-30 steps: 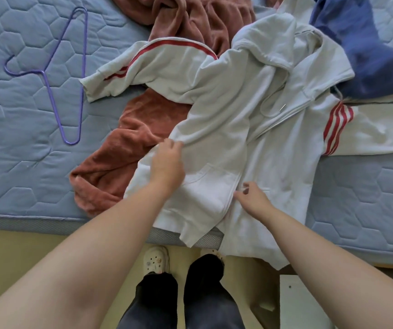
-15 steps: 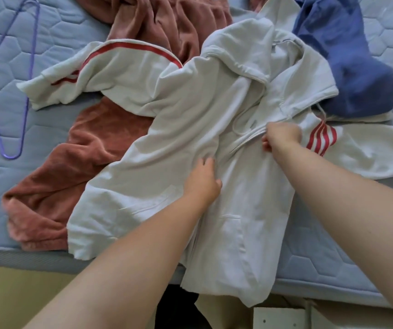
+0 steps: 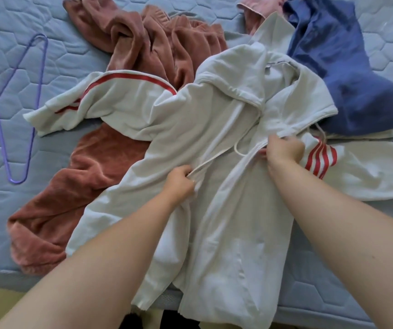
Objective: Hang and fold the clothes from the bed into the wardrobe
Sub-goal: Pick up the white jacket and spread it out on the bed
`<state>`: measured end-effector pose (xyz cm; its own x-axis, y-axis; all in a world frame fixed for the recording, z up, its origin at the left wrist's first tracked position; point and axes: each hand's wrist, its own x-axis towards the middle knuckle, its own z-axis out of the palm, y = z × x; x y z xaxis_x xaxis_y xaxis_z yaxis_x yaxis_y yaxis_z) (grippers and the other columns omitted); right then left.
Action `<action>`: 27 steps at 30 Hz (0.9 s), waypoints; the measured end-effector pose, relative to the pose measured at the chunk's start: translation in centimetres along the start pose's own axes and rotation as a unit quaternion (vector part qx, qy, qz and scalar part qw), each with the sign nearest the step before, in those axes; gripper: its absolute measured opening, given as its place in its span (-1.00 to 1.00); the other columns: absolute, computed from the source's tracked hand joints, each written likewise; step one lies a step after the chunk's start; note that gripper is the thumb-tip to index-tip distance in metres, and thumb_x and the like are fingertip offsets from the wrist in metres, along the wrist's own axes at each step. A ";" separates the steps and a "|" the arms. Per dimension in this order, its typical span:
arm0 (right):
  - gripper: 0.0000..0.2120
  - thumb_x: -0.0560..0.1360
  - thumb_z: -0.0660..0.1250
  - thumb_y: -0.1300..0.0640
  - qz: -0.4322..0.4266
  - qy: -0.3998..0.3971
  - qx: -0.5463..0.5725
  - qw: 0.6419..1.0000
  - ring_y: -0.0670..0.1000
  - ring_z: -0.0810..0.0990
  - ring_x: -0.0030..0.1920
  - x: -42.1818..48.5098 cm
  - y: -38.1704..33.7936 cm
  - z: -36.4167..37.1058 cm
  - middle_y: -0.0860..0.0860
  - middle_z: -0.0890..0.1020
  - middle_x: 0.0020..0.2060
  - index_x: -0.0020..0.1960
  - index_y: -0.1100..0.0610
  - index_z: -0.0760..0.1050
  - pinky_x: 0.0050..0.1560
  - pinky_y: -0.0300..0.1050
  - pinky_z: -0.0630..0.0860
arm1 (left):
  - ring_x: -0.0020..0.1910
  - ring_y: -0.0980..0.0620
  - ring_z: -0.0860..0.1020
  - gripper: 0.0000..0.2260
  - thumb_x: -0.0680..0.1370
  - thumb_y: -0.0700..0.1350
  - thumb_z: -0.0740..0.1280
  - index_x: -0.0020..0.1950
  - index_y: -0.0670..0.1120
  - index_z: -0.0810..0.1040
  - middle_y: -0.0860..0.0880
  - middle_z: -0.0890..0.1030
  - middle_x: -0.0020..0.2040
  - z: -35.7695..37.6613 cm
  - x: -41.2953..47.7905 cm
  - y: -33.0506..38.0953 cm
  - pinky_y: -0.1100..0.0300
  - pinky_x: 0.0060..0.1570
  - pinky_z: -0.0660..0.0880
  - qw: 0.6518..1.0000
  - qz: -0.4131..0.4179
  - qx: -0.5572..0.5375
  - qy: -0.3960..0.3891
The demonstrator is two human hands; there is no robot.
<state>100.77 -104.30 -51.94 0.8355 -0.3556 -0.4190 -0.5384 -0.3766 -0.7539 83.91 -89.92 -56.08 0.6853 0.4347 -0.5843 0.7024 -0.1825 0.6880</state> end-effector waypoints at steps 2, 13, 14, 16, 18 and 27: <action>-0.94 0.40 0.31 0.16 -0.132 0.054 0.000 0.990 -0.02 0.55 -0.27 -0.1 -1.5 -0.5 -0.03 0.59 -0.31 -0.21 0.14 0.45 -0.23 -0.26 0.45 | -0.49 0.10 0.44 -0.67 0.39 -0.49 0.12 -0.30 -0.14 0.55 0.03 0.47 -0.50 -1.5 -0.6 0.0 0.32 -0.53 0.26 0.993 -0.038 -0.082 -0.074; -0.79 0.50 0.18 0.17 -0.045 -0.266 -0.200 0.942 0.22 0.65 -0.15 -6.3 1.8 1.3 0.15 0.59 -0.30 -0.31 0.10 0.42 -0.08 0.14 0.59 | 0.18 0.02 0.54 -0.64 0.57 -0.07 0.24 0.37 0.05 0.46 0.01 0.58 0.23 -3.6 -3.8 -2.3 0.29 0.12 0.38 0.937 0.033 0.236 -0.257; -0.81 0.49 0.17 0.19 -0.046 -0.274 -0.210 0.937 0.26 0.63 -0.06 -7.3 1.8 1.8 0.20 0.60 -0.24 -0.29 0.12 0.43 -0.02 0.16 0.56 | 0.16 0.01 0.55 -0.66 0.57 -0.12 0.23 0.34 0.02 0.49 -0.01 0.59 0.21 -4.3 -3.9 -2.5 0.30 0.08 0.38 0.945 0.037 0.234 -0.224; -0.83 0.49 0.16 0.20 -0.060 -0.279 -0.235 0.929 0.26 0.60 0.03 -9.6 1.8 2.9 0.25 0.62 -0.10 -0.18 0.18 0.50 0.06 0.13 0.54 | 0.14 -0.01 0.55 -0.68 0.54 -0.20 0.21 0.27 -0.03 0.56 -0.04 0.62 0.17 -6.4 -3.9 -3.4 0.28 0.08 0.40 0.960 0.043 0.235 -0.143; -0.80 0.51 0.17 0.21 -0.100 -0.260 -0.261 0.924 0.22 0.57 0.08 -12.0 1.5 4.4 0.23 0.62 0.00 -0.04 0.24 0.55 0.08 0.00 0.48 | 0.12 -0.03 0.55 -0.70 0.52 -0.23 0.22 0.16 -0.05 0.62 -0.04 0.64 0.11 -9.5 -3.8 -4.7 0.22 0.07 0.42 0.975 0.040 0.215 -0.032; -0.79 0.50 0.18 0.26 -0.123 -0.245 -0.263 0.925 0.15 0.51 0.05 -24.1 2.5 13.9 0.20 0.52 0.13 0.03 0.25 0.55 0.11 -0.09 0.41 | 0.16 -0.21 0.46 -0.71 0.46 -0.31 0.22 0.16 -0.17 0.53 -0.21 0.45 0.19 -25.2 -2.5 -15.2 0.05 0.17 0.35 0.942 -0.136 0.075 0.296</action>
<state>80.83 -84.73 -50.74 0.8203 0.1775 -0.5438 -0.1973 -0.8045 -0.5602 66.66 -66.01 -54.23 0.2803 0.8914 -0.3562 0.8861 -0.0976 0.4531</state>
